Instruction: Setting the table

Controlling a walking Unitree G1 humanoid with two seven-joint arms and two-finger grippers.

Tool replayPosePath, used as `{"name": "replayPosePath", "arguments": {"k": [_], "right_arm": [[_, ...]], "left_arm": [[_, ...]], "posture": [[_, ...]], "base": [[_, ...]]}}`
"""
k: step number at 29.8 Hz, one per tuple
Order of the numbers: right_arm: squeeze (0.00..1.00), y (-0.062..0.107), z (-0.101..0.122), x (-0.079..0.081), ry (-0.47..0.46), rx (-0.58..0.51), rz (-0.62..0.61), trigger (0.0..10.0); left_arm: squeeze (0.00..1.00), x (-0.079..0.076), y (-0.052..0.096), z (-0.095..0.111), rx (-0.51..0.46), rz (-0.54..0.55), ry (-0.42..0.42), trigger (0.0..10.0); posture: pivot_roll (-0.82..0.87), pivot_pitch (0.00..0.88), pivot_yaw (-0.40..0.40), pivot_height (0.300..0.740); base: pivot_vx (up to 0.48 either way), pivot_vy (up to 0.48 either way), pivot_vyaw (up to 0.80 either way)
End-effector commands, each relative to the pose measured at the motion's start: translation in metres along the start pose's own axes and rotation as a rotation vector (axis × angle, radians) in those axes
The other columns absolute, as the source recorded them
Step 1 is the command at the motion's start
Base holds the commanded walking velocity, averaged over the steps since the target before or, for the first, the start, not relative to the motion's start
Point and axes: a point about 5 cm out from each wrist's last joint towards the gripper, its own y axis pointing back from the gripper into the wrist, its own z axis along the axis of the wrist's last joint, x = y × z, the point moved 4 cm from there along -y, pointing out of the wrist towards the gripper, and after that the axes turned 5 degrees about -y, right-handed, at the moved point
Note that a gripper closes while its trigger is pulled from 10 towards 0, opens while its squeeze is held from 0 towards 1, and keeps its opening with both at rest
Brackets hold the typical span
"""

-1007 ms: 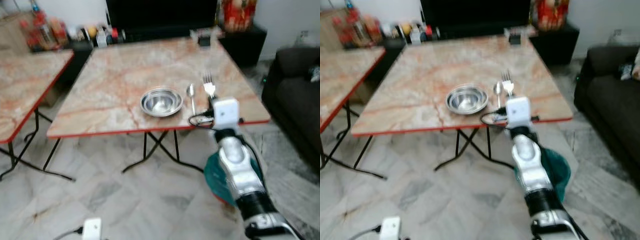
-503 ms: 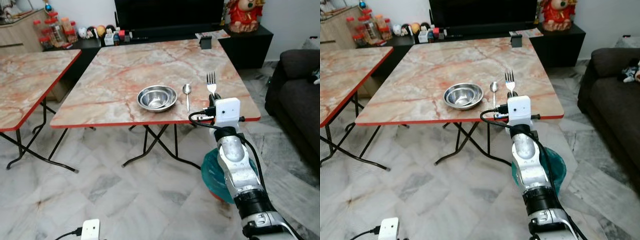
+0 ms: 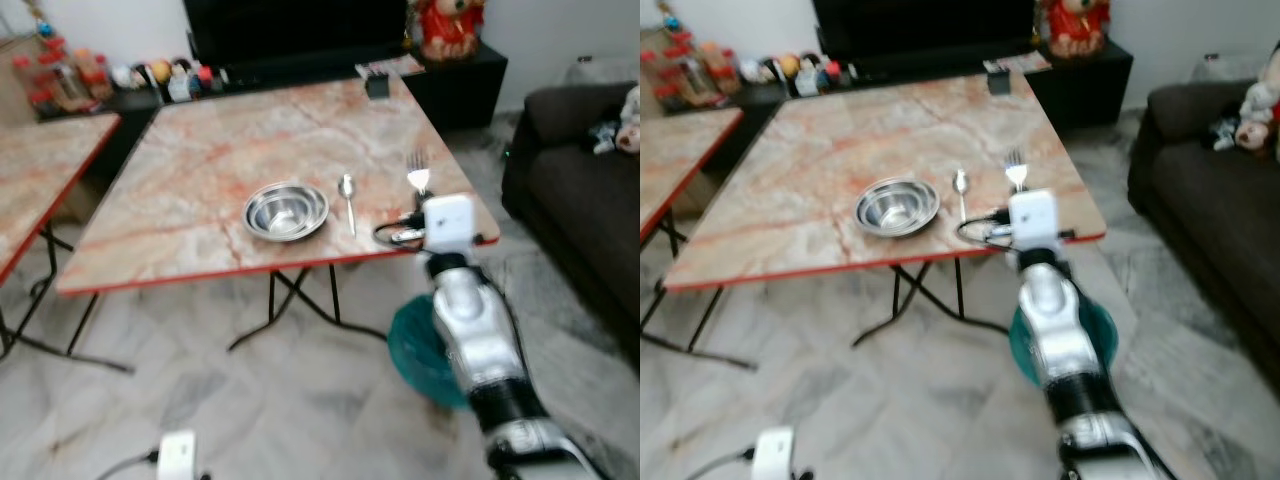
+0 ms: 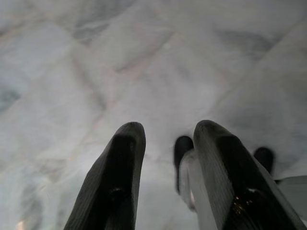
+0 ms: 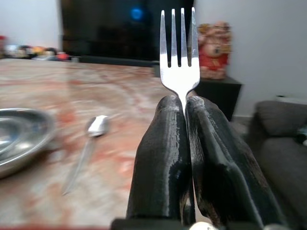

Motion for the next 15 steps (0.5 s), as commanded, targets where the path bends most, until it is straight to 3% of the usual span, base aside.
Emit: {"name": "replayPosePath", "arguments": {"k": [1,13,15], "right_arm": [[0.0,-0.002,0.0059,0.0182,-0.018,-0.012,0.041,10.0],[0.0,-0.0016,0.0039,0.0206,0.008,-0.008,0.057,10.0],[0.0,-0.0002,0.0044,0.0256,0.029,-0.014,0.084,10.0]], "left_arm": [[0.0,0.0129,0.0021,-0.0077,0.023,0.031,0.0,10.0],[0.0,0.0137,0.002,-0.0072,0.023,0.033,-0.002,10.0],[0.0,0.0135,0.002,-0.0073,0.023,0.034,-0.002,10.0]], "posture": [[-0.02,0.004,0.082,0.74],[-0.01,0.004,0.083,0.74],[-0.01,0.006,0.082,0.74]], "base": [[0.337,0.0,0.0],[0.336,0.0,0.0],[0.334,0.0,0.59]]}}
